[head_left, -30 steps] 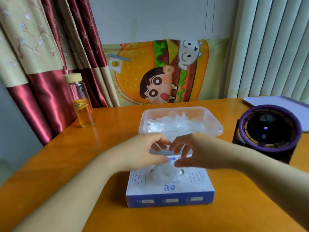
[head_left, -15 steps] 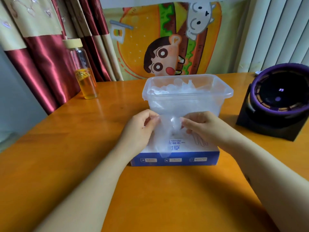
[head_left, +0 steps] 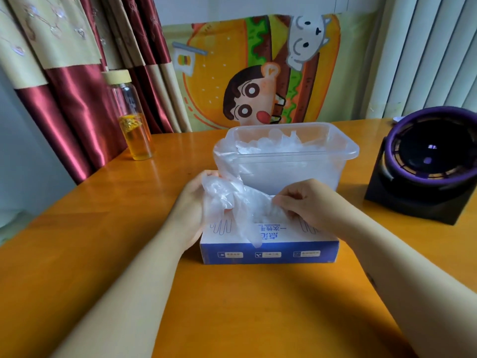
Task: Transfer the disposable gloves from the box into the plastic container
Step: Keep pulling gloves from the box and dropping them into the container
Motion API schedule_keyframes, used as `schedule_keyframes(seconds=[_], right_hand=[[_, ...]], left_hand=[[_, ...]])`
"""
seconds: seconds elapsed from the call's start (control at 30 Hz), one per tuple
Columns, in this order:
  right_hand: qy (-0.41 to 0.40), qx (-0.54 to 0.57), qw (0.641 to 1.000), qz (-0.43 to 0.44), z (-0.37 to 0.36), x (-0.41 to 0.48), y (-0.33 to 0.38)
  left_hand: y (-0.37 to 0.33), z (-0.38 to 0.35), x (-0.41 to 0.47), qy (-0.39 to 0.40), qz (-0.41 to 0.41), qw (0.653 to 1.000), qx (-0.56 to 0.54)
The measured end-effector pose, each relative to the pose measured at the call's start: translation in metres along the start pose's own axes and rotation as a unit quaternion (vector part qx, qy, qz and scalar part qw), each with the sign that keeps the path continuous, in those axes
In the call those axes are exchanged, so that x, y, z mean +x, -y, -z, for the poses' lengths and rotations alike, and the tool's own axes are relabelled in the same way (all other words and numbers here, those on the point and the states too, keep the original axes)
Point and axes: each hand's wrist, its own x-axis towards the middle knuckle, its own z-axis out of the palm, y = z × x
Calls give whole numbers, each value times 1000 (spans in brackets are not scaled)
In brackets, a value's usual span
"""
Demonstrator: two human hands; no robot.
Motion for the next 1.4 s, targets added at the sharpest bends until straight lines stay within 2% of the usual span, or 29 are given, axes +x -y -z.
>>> schedule_keyframes(seconds=[0.07,0.2,0.27,0.33,0.47,0.53,0.63,0.8,0.93,1.0,1.13,1.3,1.4], right_hand=[[-6,-2,1000,-9,0,1,2],[21,57,997,-40,6,3,8],[40,37,998,-39,8,2,11],[48,15,998,-35,6,2,15],[6,-26,1000,-12,-6,8,17],[-17,-5,1000,-14,-9,7,14],[-17,39,999,-19,-6,1,11],[-16,152,987,44,-3,-4,24],[-77,71,989,102,-11,8,42],[-101,62,988,104,-11,15,48],[-132,141,977,88,-1,21,49],[-85,146,982,81,-1,17,46],[-40,89,993,62,-2,12,32]], left_hand=[[-2,2,0,23,34,998,-43],[-4,-8,-6,106,16,985,137],[0,-12,-5,68,-4,973,222],[4,-11,-2,9,-19,967,253],[4,-5,-4,-16,-42,967,250],[7,-3,0,-30,-32,967,252],[10,0,4,-42,18,983,177],[-4,-8,-10,-37,-26,982,183],[0,-6,-6,-51,-31,977,206],[2,-5,-3,-35,-46,977,203],[5,-2,-4,12,-44,983,177],[2,-4,-5,6,-50,982,182],[0,-3,-6,7,-57,981,186]])
